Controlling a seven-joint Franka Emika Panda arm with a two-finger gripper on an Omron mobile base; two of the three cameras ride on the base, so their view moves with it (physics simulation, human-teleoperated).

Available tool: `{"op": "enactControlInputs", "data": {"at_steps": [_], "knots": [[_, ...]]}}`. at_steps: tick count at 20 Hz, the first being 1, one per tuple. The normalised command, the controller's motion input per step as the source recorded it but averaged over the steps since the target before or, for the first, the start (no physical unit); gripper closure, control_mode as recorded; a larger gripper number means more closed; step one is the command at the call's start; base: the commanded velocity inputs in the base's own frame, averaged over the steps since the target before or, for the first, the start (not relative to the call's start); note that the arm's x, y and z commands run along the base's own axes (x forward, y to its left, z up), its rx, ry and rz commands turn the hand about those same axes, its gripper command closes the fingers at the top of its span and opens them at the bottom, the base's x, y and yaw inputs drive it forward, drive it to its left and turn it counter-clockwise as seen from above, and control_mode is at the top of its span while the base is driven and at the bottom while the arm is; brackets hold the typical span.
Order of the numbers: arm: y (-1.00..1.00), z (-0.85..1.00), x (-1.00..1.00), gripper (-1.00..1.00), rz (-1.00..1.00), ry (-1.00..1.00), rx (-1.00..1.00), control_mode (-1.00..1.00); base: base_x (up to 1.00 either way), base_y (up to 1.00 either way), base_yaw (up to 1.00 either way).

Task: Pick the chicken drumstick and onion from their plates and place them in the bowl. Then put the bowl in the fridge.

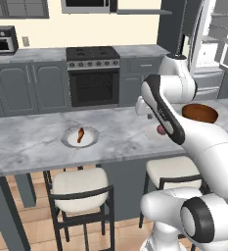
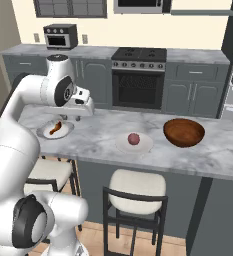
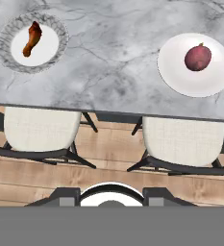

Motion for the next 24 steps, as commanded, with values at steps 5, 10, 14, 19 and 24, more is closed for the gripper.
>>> {"op": "enactControlInputs", "data": {"at_steps": [5,10,14,19,24], "knots": [[-0.04,-0.03,0.0,-1.0,0.0,0.0,0.0,-1.0,0.0,0.0,0.0],[-0.43,-0.22,-0.01,-1.0,-0.04,0.0,0.01,-1.0,0.0,0.0,0.0],[-0.6,-0.27,0.02,-1.0,-0.12,-0.03,0.07,-1.0,0.0,0.0,0.0],[-0.43,-0.29,0.14,-1.0,-0.4,-0.09,0.0,-1.0,0.0,0.0,0.0],[-0.33,-0.34,0.16,-1.0,-0.55,-0.03,0.0,-1.0,0.0,0.0,0.0]]}}
